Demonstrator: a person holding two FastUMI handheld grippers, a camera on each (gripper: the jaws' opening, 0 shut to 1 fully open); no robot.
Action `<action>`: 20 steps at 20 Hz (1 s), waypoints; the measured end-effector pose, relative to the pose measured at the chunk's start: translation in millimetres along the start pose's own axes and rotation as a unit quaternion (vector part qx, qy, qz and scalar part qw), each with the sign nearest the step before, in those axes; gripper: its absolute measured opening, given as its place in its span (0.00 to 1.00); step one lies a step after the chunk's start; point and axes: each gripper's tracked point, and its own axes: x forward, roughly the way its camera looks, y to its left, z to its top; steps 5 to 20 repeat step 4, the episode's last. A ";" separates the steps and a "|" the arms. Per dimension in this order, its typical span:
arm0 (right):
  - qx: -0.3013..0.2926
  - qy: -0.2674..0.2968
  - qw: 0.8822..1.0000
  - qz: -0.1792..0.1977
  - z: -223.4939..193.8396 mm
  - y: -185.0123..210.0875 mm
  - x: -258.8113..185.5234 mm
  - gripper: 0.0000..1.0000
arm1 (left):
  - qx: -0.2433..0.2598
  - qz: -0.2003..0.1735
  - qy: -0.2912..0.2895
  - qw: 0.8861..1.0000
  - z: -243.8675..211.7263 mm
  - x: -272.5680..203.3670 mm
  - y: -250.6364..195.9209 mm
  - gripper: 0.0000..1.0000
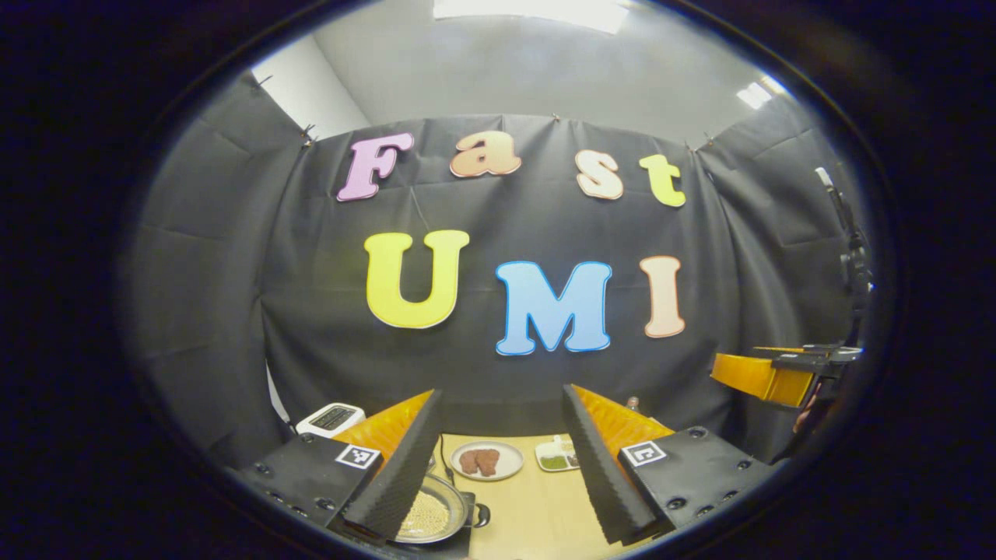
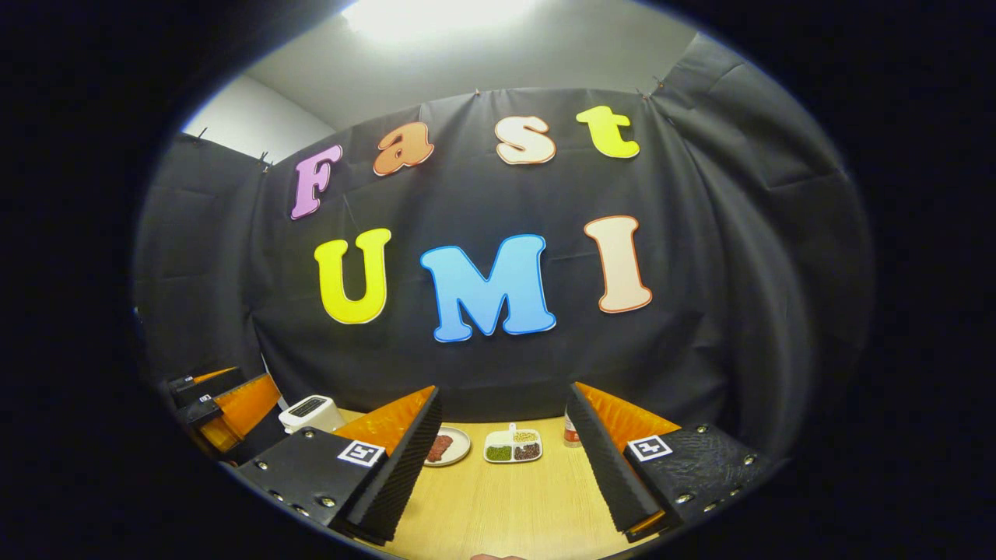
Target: First push the handle of the pot to place it horizontally, then grasp the pot with both hands and set it on the induction cooktop.
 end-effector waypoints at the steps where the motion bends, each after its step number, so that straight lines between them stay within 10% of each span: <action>1: 0.003 0.002 1.000 0.002 1.6 -3.7 -3.3 0.98 | 0.003 0.004 0.000 1.000 1.5 -3.0 -4.6 0.99; 20: 0.009 0.005 1.000 0.010 1.4 -11.5 -8.5 0.98 | 0.005 0.014 0.001 1.000 3.7 -13.3 -12.2 0.99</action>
